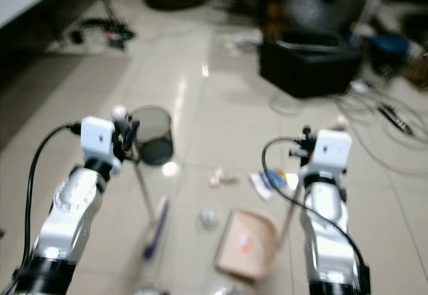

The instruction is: Sweep floor

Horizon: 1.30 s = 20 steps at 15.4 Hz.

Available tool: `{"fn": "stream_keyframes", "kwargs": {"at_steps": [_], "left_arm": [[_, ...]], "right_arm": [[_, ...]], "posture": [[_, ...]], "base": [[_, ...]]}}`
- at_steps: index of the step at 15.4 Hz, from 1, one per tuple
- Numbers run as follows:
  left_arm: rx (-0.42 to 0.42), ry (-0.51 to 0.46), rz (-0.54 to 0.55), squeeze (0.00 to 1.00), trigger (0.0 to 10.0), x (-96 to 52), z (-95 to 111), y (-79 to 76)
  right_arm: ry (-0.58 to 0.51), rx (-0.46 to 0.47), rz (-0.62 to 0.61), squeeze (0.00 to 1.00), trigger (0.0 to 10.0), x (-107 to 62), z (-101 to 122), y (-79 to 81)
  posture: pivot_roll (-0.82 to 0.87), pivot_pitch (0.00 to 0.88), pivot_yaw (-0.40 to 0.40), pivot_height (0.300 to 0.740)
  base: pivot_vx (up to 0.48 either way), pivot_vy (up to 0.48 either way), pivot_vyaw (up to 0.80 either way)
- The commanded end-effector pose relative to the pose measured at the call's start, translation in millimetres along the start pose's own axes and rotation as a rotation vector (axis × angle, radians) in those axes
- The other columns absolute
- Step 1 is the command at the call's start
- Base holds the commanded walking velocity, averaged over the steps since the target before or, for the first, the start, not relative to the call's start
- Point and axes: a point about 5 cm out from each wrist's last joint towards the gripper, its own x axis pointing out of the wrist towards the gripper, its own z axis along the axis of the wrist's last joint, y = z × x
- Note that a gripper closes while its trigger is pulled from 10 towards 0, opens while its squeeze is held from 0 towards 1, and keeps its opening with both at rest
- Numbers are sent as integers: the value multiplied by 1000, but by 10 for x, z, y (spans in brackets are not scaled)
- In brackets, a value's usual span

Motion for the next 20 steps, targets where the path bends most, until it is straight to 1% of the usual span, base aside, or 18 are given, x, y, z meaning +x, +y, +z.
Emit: {"fn": "stream_keyframes", "kwargs": {"at_steps": [1, 4, 6, 8, 10, 12, 13, 15, 17, 18, 20], "left_arm": [[28, -41, 21, 0, 10000, 26, 87, 63], [30, -41, 9, 0, 10000, 26, 84, 45], [32, -42, 4, 0, 10000, 41, 90, 38], [34, -38, -9, 0, 10000, 48, 83, 23], [32, -36, -17, 0, 10000, 38, 79, 23], [39, -33, -27, 0, 10000, 43, 80, 18], [39, -33, -26, 0, 10000, 41, 77, 19], [52, -22, -13, 0, 10000, 32, 63, 42], [61, 7, 27, 0, 10000, 29, 10, 89], [55, 8, 36, 0, 10000, 24, 2, 104], [77, -3, 48, 0, 10000, 17, -2, 132]], "right_arm": [[-55, 39, 26, 0, 10000, 28, 120, 60], [-65, 29, 26, 0, 10000, 42, 136, 54], [-61, 63, 17, 0, 10000, 26, 127, 52], [-61, 60, 23, 0, 10000, 11, 113, 62], [-31, 98, -2, 0, 10000, -42, 57, 54], [-41, 82, -4, 0, 10000, -58, 63, 52], [-45, 89, -6, 0, 10000, -72, 61, 48], [-43, 77, -3, 0, 10000, -61, 56, 40], [-45, 69, -4, 0, 10000, -41, 53, 45], [-48, 66, -3, 0, 10000, -39, 53, 50], [-50, 65, 7, 0, 10000, -26, 52, 69]], "posture": [[-9, 71, 35, 740], [-6, 67, 38, 740], [-6, 72, 40, 740], [-4, 80, 45, 740], [-4, 83, 52, 740], [-3, 87, 53, 740], [-1, 91, 53, 740], [3, 89, 50, 740], [7, 94, 48, 740], [7, 93, 48, 740], [13, 105, 49, 740]], "base": [[337, 0, 0], [337, 0, 742], [336, 0, 0], [334, 0, 0], [330, 0, -800], [326, 0, -800], [330, 0, -425], [291, 0, 0], [0, 0, 0], [0, 0, 0], [0, 0, 0]]}}
